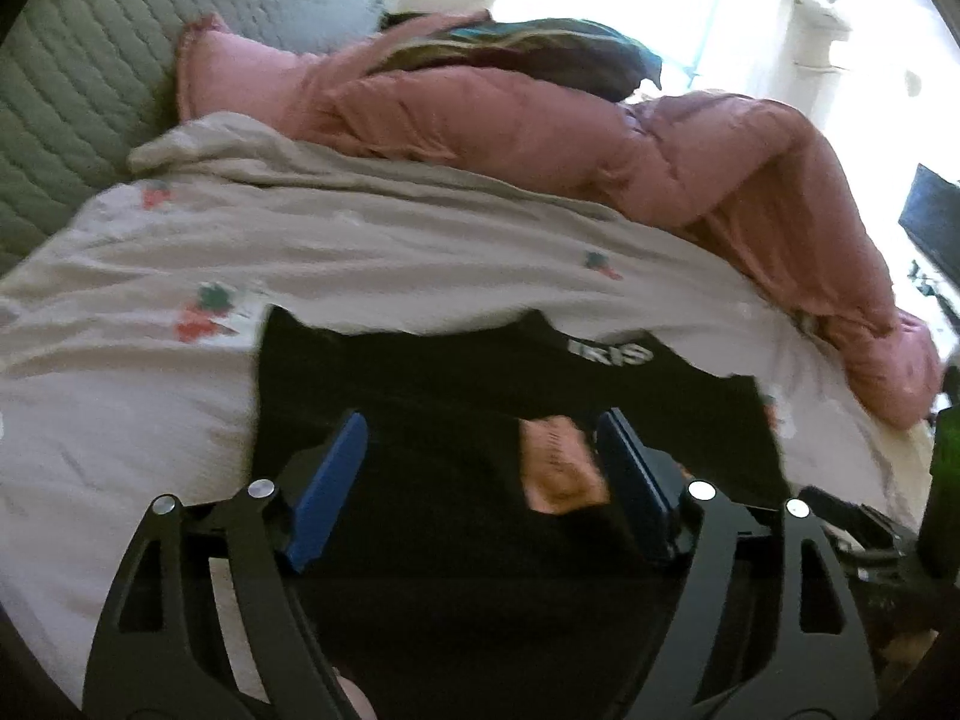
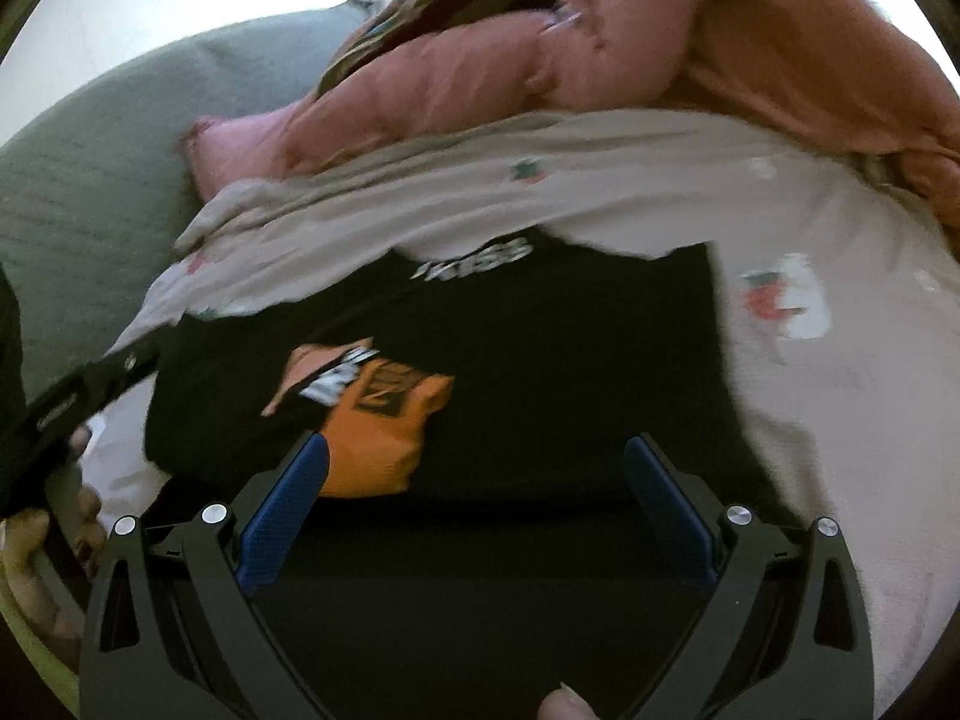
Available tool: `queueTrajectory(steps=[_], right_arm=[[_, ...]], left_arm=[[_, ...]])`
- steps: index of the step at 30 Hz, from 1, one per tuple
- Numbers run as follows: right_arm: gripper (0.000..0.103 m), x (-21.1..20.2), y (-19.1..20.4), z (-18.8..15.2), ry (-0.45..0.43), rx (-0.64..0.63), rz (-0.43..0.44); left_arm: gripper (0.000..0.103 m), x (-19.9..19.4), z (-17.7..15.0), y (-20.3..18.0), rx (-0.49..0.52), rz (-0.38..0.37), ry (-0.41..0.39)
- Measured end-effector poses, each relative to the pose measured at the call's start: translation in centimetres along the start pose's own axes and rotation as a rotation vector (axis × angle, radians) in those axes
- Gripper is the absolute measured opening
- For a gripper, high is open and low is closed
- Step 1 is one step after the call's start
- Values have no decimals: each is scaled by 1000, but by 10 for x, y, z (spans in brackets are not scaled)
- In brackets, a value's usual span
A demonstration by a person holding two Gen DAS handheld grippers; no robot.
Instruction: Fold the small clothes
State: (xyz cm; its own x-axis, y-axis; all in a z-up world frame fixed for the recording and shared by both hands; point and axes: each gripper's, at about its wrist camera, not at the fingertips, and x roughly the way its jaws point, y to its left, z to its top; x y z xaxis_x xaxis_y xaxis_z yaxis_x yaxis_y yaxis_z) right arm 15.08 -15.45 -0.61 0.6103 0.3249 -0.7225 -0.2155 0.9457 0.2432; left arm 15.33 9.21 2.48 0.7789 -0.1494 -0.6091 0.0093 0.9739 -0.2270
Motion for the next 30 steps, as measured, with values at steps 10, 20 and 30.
queueTrajectory(steps=[10,20,30], right_arm=[[73,62,22,13,149,50,76],[10,61,38,25,59,-31,108],[9,-2,40,55,-139,-159,62]], left_arm=[[86,-7,2,27,7,112,-46],[87,-9,3,48,-57,118,-60],[87,-20,11,81,-168,140,-88]])
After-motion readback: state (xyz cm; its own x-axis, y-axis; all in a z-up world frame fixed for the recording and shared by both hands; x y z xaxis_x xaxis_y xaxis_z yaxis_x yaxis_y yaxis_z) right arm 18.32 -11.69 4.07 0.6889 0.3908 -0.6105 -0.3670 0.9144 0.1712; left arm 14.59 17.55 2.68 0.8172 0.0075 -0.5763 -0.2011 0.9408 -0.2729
